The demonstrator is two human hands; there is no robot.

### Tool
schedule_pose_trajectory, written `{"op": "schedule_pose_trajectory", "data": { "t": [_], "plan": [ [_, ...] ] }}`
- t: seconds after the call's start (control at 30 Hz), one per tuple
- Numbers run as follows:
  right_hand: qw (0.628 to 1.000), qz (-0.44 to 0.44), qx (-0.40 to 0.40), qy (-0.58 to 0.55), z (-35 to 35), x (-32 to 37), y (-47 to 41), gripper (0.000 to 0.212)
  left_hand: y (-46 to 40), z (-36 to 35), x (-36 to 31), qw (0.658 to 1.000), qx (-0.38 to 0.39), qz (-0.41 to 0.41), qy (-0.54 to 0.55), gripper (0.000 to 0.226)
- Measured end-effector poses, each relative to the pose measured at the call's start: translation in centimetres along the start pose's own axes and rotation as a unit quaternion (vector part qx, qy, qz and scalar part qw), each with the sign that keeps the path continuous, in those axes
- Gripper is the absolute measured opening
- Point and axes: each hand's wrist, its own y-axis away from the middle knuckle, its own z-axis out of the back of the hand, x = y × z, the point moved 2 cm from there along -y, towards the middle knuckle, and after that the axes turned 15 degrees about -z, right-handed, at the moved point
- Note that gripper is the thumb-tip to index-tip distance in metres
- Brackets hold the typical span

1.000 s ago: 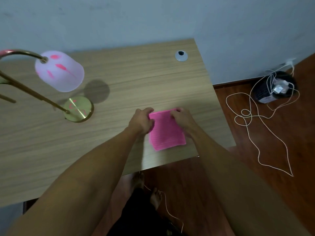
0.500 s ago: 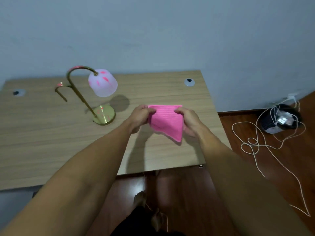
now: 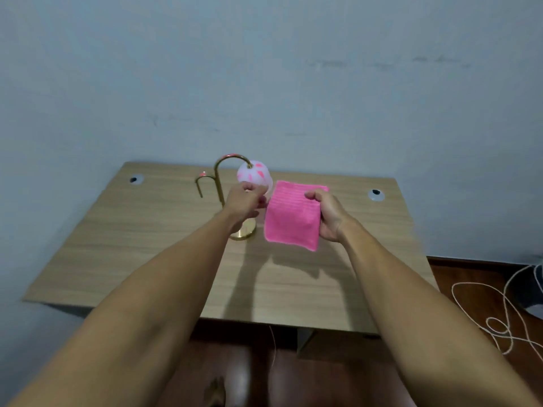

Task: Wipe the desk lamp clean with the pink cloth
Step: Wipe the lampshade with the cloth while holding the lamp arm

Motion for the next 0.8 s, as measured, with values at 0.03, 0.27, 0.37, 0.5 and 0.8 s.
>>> {"op": "schedule_pose_trajectory", "data": {
  "t": [0.03, 0.27, 0.37, 0.5, 0.8],
  "plan": [
    [1.000, 0.012, -0.015, 0.002, -0.5, 0.4, -0.1, 0.022, -0.1, 1.2, -0.4, 0.999, -0.028, -0.024, -0.016, 0.018],
    [0.977, 0.152, -0.139, 0.050, -4.2, 3.4, -1.7, 0.045, -2.3, 10.2, -3.3, 0.944, -0.137, -0.147, -0.262, 0.023],
    [0.964, 0.192, -0.169, 0.065, -7.6, 4.3, -2.9, 0.053, -4.1, 12.9, -3.7, 0.930, -0.096, -0.167, -0.314, 0.028],
    [0.951, 0.229, -0.202, 0.053, -11.8, 4.6, -3.8, 0.055, -6.6, 14.4, -3.5, 0.904, 0.004, -0.220, -0.366, 0.045],
    [0.895, 0.285, -0.298, 0.167, -17.5, 1.1, -9.1, 0.072, -10.0, 15.0, -2.2, 0.873, 0.142, -0.276, -0.376, 0.022]
  ]
}}
